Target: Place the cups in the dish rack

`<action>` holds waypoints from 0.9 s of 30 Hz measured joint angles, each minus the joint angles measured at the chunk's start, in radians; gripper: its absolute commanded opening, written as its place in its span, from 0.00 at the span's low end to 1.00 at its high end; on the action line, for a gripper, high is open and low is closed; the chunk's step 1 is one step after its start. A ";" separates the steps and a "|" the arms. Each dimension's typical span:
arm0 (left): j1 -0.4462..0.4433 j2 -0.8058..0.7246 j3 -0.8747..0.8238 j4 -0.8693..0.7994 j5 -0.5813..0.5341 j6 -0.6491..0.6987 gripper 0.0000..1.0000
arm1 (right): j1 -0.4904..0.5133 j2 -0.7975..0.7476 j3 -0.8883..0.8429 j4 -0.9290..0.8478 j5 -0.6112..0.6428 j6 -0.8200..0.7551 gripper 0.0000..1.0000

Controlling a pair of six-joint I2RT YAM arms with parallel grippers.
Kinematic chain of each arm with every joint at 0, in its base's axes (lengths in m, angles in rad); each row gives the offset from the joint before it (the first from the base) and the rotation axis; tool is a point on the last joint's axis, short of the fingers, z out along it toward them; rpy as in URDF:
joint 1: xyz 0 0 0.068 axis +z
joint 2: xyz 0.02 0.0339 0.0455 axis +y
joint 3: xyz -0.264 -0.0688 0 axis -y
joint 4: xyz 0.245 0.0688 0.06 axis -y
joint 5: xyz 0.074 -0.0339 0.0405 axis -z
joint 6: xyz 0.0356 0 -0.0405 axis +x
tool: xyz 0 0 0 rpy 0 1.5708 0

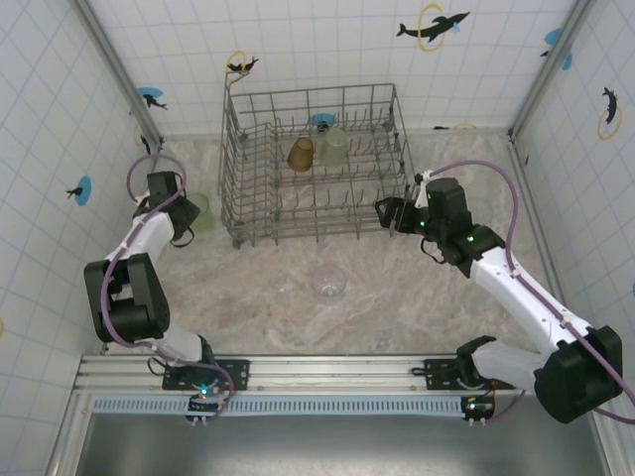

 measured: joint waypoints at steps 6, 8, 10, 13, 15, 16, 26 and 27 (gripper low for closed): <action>0.001 0.007 -0.021 0.019 0.017 0.000 0.30 | 0.013 0.000 0.000 0.000 0.022 0.000 0.99; 0.001 0.010 -0.022 0.022 0.023 0.002 0.18 | 0.017 0.000 0.000 0.000 0.023 0.000 0.99; 0.001 0.013 -0.023 0.023 0.022 0.000 0.05 | 0.018 0.000 0.000 0.000 0.025 0.000 0.99; 0.004 0.013 -0.026 0.023 0.028 -0.002 0.00 | 0.020 0.000 0.000 0.000 0.033 0.001 0.99; 0.006 0.013 -0.029 0.019 0.028 0.000 0.00 | 0.022 0.000 0.000 0.000 0.038 0.001 0.99; 0.006 0.013 -0.030 0.018 0.027 0.000 0.00 | 0.023 0.000 0.000 0.000 0.039 0.000 0.99; 0.006 0.009 -0.031 0.015 0.027 0.000 0.00 | 0.023 -0.003 0.000 0.000 0.041 0.003 0.99; 0.006 0.005 -0.031 0.014 0.027 0.000 0.00 | 0.023 -0.003 0.000 0.000 0.041 0.004 0.99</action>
